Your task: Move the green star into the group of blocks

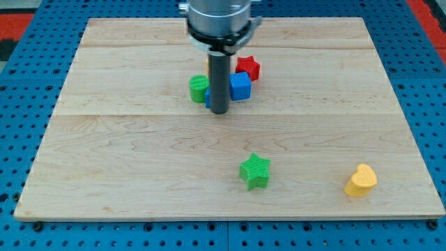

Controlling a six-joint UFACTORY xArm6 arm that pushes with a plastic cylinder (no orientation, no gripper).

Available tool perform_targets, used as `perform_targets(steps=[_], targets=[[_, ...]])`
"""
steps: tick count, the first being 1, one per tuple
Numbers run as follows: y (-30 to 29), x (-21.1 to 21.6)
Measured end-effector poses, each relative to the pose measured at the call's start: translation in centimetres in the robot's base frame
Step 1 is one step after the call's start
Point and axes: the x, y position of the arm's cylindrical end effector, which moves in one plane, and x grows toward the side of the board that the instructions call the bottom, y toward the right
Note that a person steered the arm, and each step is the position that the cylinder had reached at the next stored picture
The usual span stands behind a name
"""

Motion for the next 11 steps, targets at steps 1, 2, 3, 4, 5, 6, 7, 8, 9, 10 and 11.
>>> perform_targets(steps=[1, 2, 3, 4, 5, 6, 7, 8, 9, 10, 11], targets=[[2.1, 0.8], [2.6, 2.1], [7.6, 3.2], [9.8, 7.2], [13.2, 10.2], [7.5, 12.5], [1.2, 12.7], [3.8, 13.5], [-0.9, 15.7], [-6.0, 13.7], [-8.4, 10.2]])
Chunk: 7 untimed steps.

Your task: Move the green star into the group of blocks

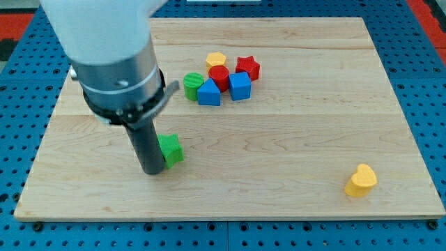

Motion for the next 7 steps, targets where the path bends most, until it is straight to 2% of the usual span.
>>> perform_targets(steps=[3, 4, 5, 6, 7], targets=[[7.7, -4.2], [7.8, -5.6], [3.3, -6.3], [0.7, -10.3], [-2.0, -11.1]])
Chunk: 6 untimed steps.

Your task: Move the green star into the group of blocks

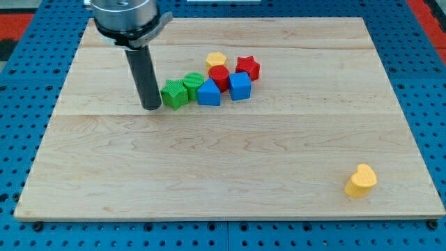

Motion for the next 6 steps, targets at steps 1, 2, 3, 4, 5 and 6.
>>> perform_targets(steps=[1, 2, 3, 4, 5, 6], targets=[[2.9, -2.1], [3.1, 1.1], [6.5, 0.9], [5.7, -2.9], [4.6, -3.2], [2.4, -2.2]])
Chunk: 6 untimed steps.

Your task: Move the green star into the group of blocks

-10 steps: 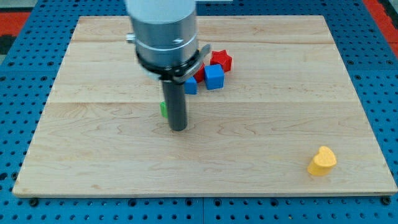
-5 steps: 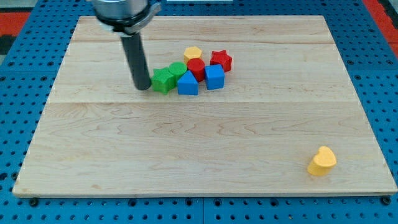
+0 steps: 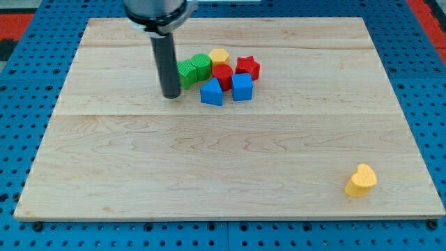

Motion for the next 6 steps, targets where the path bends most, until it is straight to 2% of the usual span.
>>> perform_targets(steps=[2, 3, 5, 6], targets=[[-7.4, -4.6], [-3.6, -6.8], [4.8, -5.4], [3.2, -4.7]])
